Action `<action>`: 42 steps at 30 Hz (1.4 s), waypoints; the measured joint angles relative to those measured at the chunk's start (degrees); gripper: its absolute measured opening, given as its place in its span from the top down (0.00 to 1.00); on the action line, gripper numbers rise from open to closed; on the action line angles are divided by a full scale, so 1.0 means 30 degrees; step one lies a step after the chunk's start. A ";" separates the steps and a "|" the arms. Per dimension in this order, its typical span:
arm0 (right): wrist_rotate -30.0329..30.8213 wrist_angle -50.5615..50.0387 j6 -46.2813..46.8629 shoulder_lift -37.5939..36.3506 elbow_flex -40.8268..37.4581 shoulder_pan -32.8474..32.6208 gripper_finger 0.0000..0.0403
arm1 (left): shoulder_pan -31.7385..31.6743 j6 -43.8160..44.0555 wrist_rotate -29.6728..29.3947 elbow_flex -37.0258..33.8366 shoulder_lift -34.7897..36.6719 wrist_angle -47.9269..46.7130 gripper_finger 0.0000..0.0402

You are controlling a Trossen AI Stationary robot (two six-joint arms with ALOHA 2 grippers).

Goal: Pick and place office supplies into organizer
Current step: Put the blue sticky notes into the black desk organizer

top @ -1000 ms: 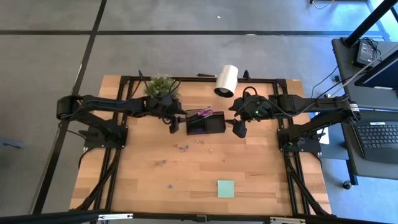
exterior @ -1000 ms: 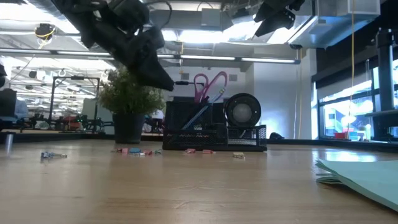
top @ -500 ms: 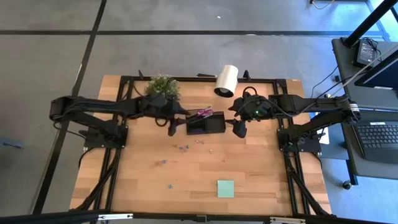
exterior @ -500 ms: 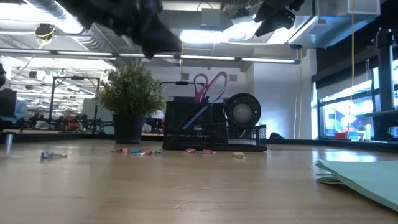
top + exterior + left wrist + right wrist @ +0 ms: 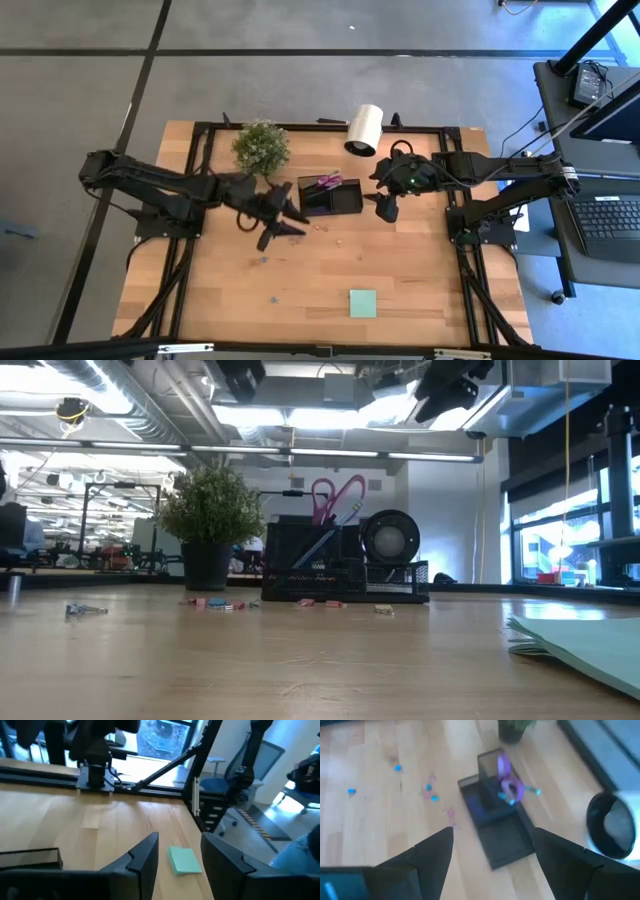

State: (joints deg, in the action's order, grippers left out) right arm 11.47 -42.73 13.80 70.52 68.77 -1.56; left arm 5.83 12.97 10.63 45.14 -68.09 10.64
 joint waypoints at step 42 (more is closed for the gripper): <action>-0.7390 -0.3158 0.5169 0.2871 -0.0210 -0.1686 0.31 | 0.9163 -0.1425 -1.3227 1.0466 -1.6719 0.0171 0.90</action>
State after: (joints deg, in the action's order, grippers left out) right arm -10.70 -52.21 29.31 79.13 68.14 -6.62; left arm 33.32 8.70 -29.05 76.54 -118.25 11.16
